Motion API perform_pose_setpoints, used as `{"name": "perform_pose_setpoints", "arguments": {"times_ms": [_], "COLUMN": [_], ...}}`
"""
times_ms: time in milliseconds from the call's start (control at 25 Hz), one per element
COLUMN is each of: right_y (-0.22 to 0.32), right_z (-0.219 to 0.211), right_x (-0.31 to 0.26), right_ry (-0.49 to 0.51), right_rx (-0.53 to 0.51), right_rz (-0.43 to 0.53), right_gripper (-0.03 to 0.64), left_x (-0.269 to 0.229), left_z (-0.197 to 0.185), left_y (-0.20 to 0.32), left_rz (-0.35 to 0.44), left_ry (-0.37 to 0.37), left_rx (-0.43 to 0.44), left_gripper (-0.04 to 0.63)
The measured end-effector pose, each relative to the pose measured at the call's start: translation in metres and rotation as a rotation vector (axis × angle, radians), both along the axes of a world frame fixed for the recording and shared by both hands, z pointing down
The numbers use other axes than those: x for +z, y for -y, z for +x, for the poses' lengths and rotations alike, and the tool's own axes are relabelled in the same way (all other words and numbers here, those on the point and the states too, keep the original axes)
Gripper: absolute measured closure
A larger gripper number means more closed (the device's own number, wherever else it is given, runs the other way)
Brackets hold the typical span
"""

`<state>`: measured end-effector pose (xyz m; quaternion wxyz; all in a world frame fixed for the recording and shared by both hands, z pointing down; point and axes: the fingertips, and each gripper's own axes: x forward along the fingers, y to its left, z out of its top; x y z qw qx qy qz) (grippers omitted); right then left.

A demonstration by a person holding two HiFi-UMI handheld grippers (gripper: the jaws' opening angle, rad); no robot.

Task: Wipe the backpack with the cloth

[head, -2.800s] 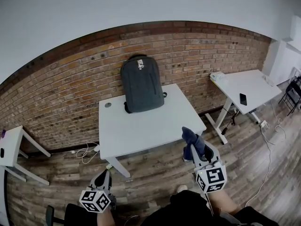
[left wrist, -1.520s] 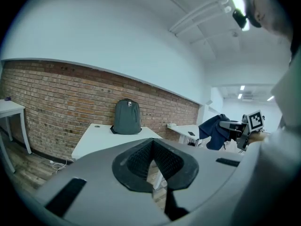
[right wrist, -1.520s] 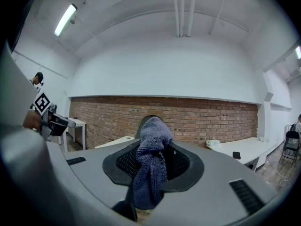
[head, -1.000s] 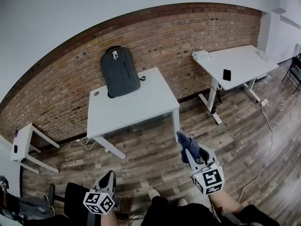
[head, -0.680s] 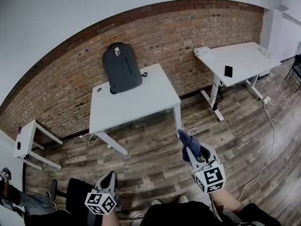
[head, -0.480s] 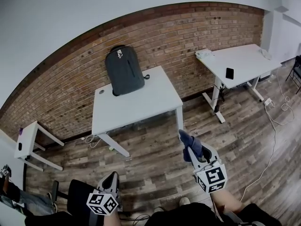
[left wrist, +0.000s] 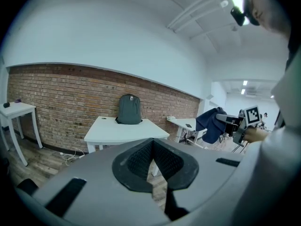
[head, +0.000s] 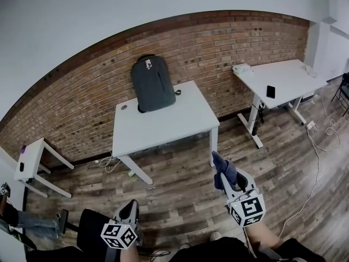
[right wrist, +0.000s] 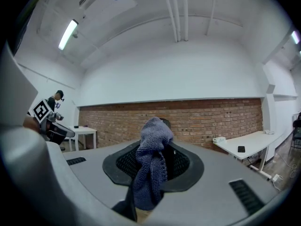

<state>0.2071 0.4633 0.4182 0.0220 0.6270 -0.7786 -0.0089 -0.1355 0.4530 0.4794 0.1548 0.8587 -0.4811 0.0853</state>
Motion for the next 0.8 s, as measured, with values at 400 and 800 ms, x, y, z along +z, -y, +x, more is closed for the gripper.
{"name": "perform_pose_setpoints", "arguments": {"times_ms": [400,800], "right_y": [0.002,-0.006], "right_z": [-0.032,-0.049], "right_x": [-0.001,0.007], "right_ry": [-0.039,-0.034], "right_rx": [0.015,0.017], "right_rz": [-0.006,-0.032], "right_gripper": [0.508,0.508], "left_x": [0.004,0.007], "left_z": [-0.033,-0.042], "left_y": [0.007,0.003], "left_rz": [0.004,0.000], "left_ry": [-0.047,-0.045], "left_rx": [0.006,0.038], "left_gripper": [0.607,0.607]}}
